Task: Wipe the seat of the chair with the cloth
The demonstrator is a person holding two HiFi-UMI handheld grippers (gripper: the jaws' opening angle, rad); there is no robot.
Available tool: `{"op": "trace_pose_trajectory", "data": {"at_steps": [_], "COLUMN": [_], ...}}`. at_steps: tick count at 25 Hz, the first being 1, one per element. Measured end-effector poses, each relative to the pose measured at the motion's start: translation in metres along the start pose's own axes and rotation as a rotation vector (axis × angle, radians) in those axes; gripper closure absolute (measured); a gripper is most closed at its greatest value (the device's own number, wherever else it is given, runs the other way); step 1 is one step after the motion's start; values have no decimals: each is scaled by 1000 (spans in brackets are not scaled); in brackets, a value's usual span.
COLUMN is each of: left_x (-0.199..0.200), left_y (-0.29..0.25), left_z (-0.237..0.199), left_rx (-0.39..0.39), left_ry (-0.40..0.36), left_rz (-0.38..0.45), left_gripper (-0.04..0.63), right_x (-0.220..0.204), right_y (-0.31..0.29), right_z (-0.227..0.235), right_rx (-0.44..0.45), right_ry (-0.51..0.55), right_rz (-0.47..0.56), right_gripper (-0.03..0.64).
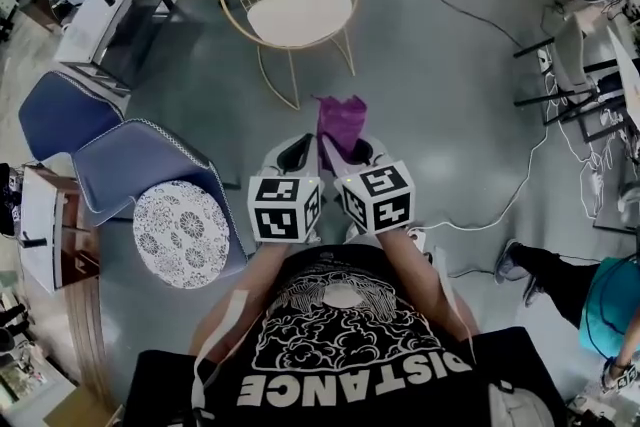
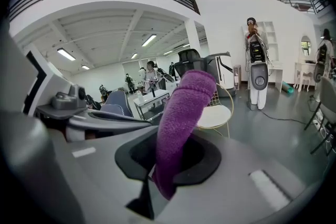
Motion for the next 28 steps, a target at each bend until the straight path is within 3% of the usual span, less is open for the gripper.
{"op": "trace_pose_trajectory", "data": {"at_steps": [6,17,28], "left_x": [8,18,30], "left_y": [-8,-50,-139], "left_z": [-36,-33,-52], "left_rx": [-10,-27,72], "left_ry": [15,15,41], "left_rz": [-9,-16,-54], "left_gripper": [603,603,603], "right_x": [1,14,26], "right_y": [-31,-47,-113], "right_z": [-12,25,102], "right_rx": [-14,-37,44], "right_ry": [10,0,-45], "right_rz": [-11,-3,-39], "right_gripper": [557,557,557]}}
Point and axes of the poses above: the fingertips, and each gripper's own axes: y backward along the fingers, z to its right, x out of its top, the point moved 6 cm from there along y, backward along the fingers, and after that the axes turned 15 degrees about z, right-handed, at the moved point
